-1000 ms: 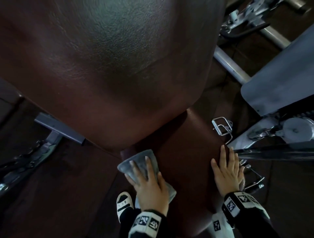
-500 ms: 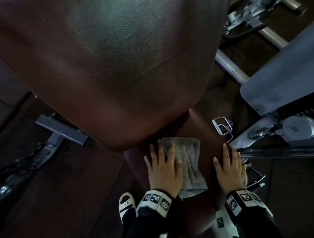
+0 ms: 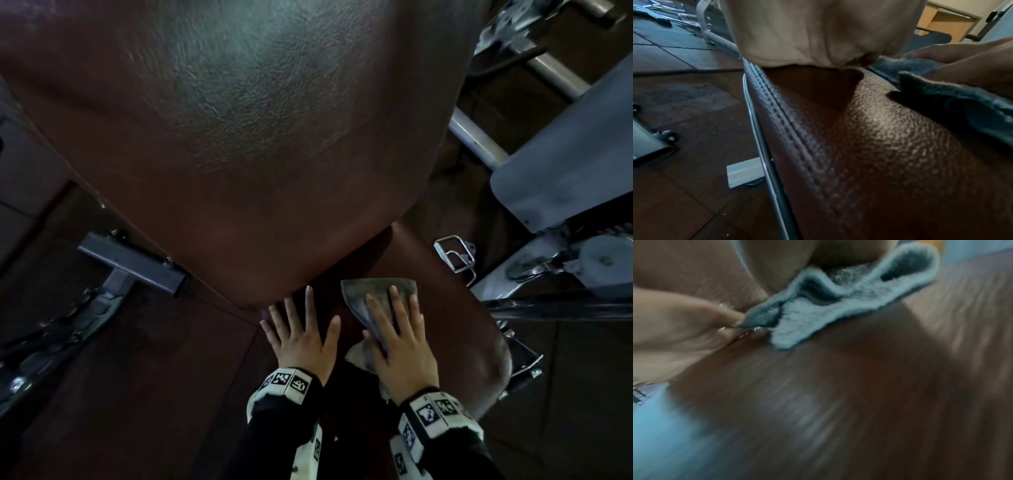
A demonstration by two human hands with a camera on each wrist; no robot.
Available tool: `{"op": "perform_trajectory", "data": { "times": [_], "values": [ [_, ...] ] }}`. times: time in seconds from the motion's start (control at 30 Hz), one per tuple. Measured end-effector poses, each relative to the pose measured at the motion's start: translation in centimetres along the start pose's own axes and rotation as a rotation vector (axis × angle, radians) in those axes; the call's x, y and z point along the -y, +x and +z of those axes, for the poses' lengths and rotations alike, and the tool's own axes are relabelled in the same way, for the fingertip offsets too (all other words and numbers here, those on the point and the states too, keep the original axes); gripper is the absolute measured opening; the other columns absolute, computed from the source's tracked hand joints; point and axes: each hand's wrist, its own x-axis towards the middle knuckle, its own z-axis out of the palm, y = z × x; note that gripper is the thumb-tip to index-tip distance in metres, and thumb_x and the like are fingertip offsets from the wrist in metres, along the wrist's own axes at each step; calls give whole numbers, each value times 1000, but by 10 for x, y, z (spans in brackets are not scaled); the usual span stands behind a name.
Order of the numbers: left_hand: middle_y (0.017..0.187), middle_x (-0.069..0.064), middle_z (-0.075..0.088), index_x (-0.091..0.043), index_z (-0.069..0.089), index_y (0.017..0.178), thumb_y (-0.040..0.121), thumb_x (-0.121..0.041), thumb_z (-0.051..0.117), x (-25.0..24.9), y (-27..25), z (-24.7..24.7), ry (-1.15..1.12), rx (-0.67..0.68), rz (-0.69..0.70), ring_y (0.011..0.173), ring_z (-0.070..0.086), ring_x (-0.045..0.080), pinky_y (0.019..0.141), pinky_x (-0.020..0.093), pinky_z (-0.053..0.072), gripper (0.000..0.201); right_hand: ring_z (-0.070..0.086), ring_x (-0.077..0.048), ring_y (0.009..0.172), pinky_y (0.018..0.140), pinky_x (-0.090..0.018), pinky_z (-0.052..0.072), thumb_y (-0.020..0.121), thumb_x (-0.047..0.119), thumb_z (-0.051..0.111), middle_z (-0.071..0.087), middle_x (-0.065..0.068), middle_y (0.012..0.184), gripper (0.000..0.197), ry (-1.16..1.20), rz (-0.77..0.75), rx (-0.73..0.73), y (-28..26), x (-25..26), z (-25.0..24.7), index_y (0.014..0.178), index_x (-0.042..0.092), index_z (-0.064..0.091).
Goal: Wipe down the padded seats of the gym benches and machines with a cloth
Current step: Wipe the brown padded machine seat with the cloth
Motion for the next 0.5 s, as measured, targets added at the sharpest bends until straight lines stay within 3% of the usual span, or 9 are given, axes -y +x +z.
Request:
{"op": "perform_trajectory", "data": {
  "times": [0.1, 0.17, 0.3, 0.37, 0.47, 0.5],
  "values": [
    [139, 0, -40, -44, -51, 118, 63, -82, -12, -1, 0, -4, 37, 69, 0, 124, -46, 20, 88, 36, -44, 78, -7, -26, 145, 115, -45, 10, 89, 25, 48, 7, 5, 157, 62, 77, 82, -59, 14, -19, -17, 146, 37, 25],
    [135, 1, -43, -46, -53, 115, 65, -86, -11, -2, 0, -7, 55, 117, -4, 122, -48, 21, 86, 36, -45, 77, -1, -31, 144, 114, -50, 13, 87, 19, 48, 14, -3, 157, 62, 86, 128, -111, 29, -40, -30, 145, 31, 30],
    [134, 1, -44, -48, -54, 113, 64, -79, -10, -5, 0, -11, 52, 176, -13, 123, -48, 23, 86, 36, -46, 73, 11, -32, 144, 115, -51, 16, 81, 39, 34, 21, -7, 155, 65, 68, 150, -44, 61, -64, -47, 145, 35, 26],
    [134, 2, -44, -48, -52, 116, 70, -79, -5, -6, 0, -12, 62, 192, -17, 123, -48, 23, 87, 38, -45, 73, 17, -31, 142, 115, -48, 17, 86, 42, 40, 26, -9, 153, 60, 78, 155, -46, 76, -59, -52, 144, 32, 30],
    [134, 3, -45, -48, -52, 118, 74, -79, -1, -4, 2, -11, 73, 219, -29, 122, -49, 25, 96, 45, -39, 74, 39, -35, 131, 107, -50, 32, 93, 54, 32, 44, -12, 142, 53, 4, 21, -105, 104, -52, -57, 137, 28, 43],
    [134, 3, -46, -48, -53, 116, 71, -79, -4, -4, 3, -10, 73, 222, -32, 122, -49, 25, 98, 46, -38, 73, 42, -34, 129, 107, -47, 33, 94, 54, 33, 44, -10, 142, 52, 34, 55, -63, 118, -53, -60, 138, 28, 42]
  ]
}}
